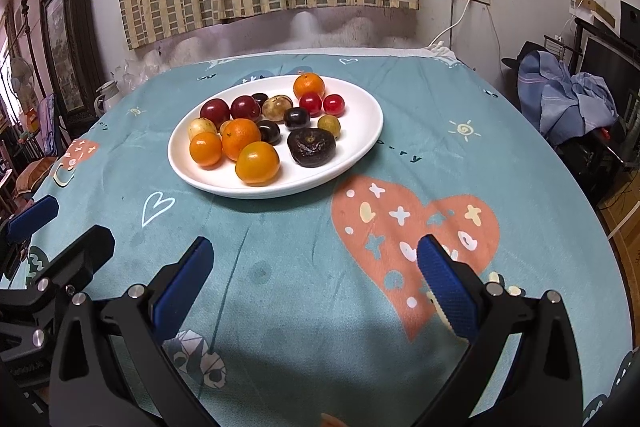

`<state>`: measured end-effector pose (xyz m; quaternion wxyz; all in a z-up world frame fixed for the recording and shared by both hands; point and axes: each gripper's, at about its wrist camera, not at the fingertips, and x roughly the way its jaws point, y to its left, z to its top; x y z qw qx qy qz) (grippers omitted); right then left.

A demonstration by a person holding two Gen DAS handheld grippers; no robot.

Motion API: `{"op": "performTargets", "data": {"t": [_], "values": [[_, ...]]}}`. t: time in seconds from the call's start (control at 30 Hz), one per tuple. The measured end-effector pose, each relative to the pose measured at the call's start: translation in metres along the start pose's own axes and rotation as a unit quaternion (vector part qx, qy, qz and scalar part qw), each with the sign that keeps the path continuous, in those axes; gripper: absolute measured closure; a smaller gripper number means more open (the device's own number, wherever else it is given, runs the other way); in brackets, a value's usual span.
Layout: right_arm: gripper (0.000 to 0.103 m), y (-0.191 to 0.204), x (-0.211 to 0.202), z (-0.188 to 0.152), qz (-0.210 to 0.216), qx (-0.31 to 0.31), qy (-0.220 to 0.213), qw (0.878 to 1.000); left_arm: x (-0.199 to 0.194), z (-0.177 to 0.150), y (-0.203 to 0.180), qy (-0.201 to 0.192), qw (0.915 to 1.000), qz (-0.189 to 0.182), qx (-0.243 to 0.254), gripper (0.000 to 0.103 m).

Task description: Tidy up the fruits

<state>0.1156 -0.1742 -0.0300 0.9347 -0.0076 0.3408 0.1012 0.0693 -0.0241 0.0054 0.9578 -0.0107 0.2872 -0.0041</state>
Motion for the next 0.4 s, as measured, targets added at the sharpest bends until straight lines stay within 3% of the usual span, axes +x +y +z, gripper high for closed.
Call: {"op": "performTargets", "data": {"t": [0.17, 0.4], "values": [[0.001, -0.0010, -0.0013, 0.0013, -0.003, -0.001, -0.001, 1.000, -0.0040, 0.0005, -0.0036, -0.016, 0.9996, 0.020, 0.012, 0.002], [0.001, -0.0030, -0.0032, 0.0031, 0.001, 0.003, -0.001, 1.000, -0.0011, 0.0021, 0.0025, -0.009, 0.9994, 0.033, 0.003, 0.002]]}}
